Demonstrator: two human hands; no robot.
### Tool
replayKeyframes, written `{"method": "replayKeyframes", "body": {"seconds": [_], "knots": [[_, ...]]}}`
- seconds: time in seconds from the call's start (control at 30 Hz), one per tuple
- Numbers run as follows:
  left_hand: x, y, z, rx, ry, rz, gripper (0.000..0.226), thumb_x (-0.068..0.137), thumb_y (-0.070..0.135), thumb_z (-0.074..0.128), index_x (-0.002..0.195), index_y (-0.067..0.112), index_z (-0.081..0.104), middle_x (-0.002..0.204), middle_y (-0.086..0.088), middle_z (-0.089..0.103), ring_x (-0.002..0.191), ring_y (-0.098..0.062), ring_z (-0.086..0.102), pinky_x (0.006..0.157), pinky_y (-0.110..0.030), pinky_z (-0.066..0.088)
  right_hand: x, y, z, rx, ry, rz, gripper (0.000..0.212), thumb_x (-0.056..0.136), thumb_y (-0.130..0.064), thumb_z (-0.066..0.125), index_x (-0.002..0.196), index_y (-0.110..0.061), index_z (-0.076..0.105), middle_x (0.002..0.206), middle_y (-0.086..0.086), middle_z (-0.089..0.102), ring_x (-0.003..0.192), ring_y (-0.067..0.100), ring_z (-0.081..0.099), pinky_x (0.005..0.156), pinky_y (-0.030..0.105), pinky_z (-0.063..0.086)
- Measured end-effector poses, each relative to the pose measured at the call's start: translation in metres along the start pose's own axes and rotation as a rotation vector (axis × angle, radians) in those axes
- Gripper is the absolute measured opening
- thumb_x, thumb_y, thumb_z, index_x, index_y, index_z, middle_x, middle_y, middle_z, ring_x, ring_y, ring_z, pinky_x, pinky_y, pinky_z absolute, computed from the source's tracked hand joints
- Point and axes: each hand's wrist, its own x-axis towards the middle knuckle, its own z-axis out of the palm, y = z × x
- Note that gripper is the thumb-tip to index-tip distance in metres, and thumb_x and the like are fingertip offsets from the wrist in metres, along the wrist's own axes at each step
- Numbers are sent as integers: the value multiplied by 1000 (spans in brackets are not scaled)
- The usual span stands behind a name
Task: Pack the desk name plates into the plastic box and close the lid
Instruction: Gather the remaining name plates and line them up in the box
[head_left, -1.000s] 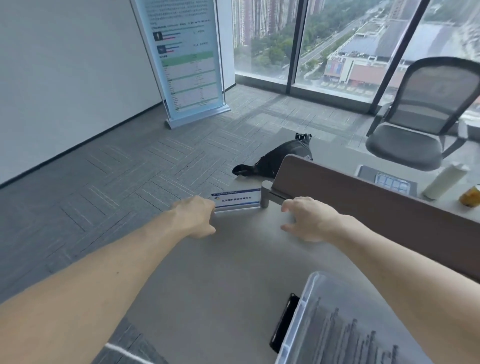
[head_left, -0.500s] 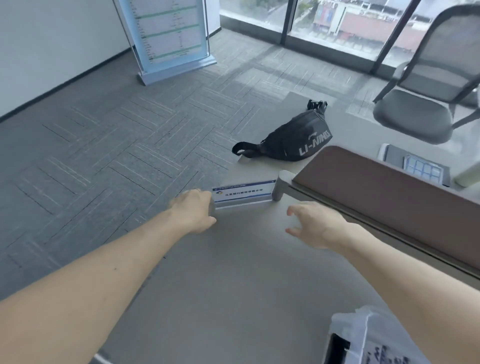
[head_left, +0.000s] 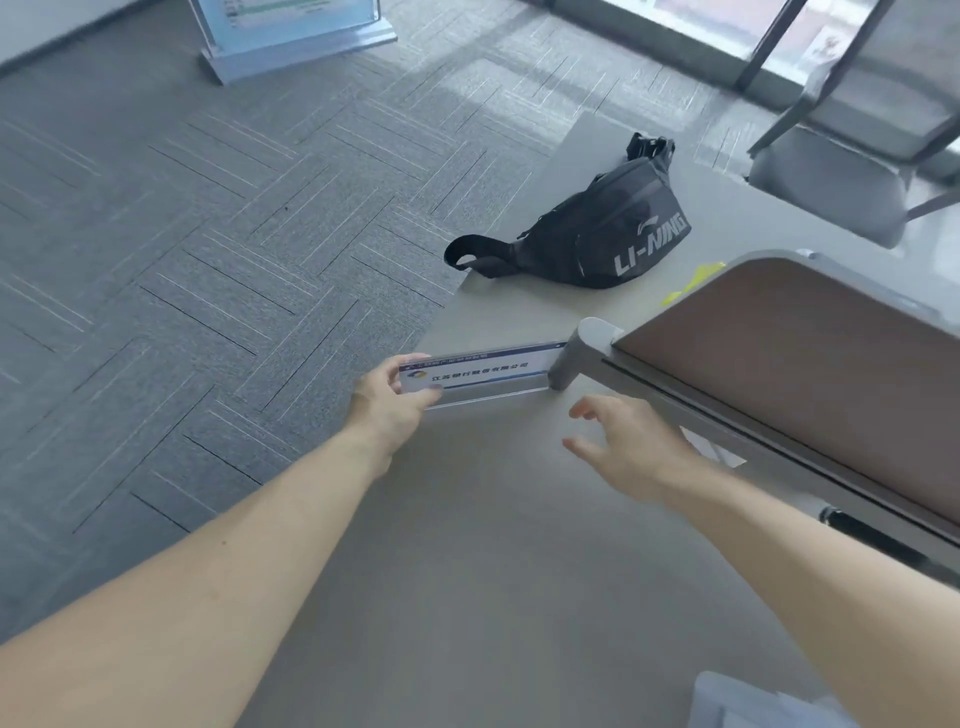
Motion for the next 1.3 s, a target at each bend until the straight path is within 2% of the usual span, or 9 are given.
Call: {"method": "replayKeyframes", "body": {"seconds": [0.03,0.1,0.2,0.43,0.63,0.73,0.83,1.0,1.3], "knots": [[4,-4,5,-31,43,13,29,86,15,81,111,25,69,106,4,64,102,-15,59,78,-10,45,4,0,7,58,22,8,41,94,-43,62,130,-24,60,132,-2,62,123,18,56,96,32,46],[11,-15,7,-109,81,24,13,88,17,79,96,25,71,94,7,69,95,-18,66,88,-28,56,13,0,19,177,46,35,40,93,-39,65,129,-23,61,130,-1,63,123,17,57,99,31,44],[3,-26,-4,-113,35,68,14,92,12,74,91,26,73,87,9,73,84,-11,67,91,-43,57,23,-1,33,308,52,89,45,90,-38,68,131,-23,58,127,-2,64,121,16,58,97,30,45],[-16,-48,-44,-137,-149,56,16,92,5,71,95,21,76,85,5,78,81,-9,71,78,-39,60,40,-16,50,652,94,186,58,88,-25,75,139,-23,48,122,-3,58,112,16,59,93,31,49],[-29,-46,-53,-135,-249,71,11,93,9,69,103,9,75,92,1,76,88,-10,72,79,-40,64,32,-18,76,773,186,154,11,83,-26,79,82,-28,68,75,1,65,68,17,58,67,35,48],[-40,-34,-52,-125,-237,71,10,95,13,69,104,12,74,93,6,76,88,-2,71,78,-46,64,10,-14,63,792,235,151,10,84,-26,79,81,-23,70,83,10,73,79,24,68,81,45,56],[-57,-6,-48,-84,-229,102,11,97,15,67,106,15,73,93,9,77,85,0,72,75,-48,64,-19,-14,34,853,261,106,5,88,-24,76,91,-21,74,89,1,77,88,20,72,87,45,59],[-102,66,-46,-38,-240,247,15,98,18,67,111,15,72,99,5,78,91,-13,75,70,-41,65,-77,-5,-29,937,327,60,20,85,-39,74,92,-20,70,95,7,75,91,27,71,85,54,58],[-218,160,-26,34,-244,526,11,97,19,67,107,23,72,99,10,79,93,-9,75,80,-29,62,-191,36,-111,1081,466,-130,17,90,-25,75,79,-18,64,95,3,80,91,28,76,81,64,58]]}}
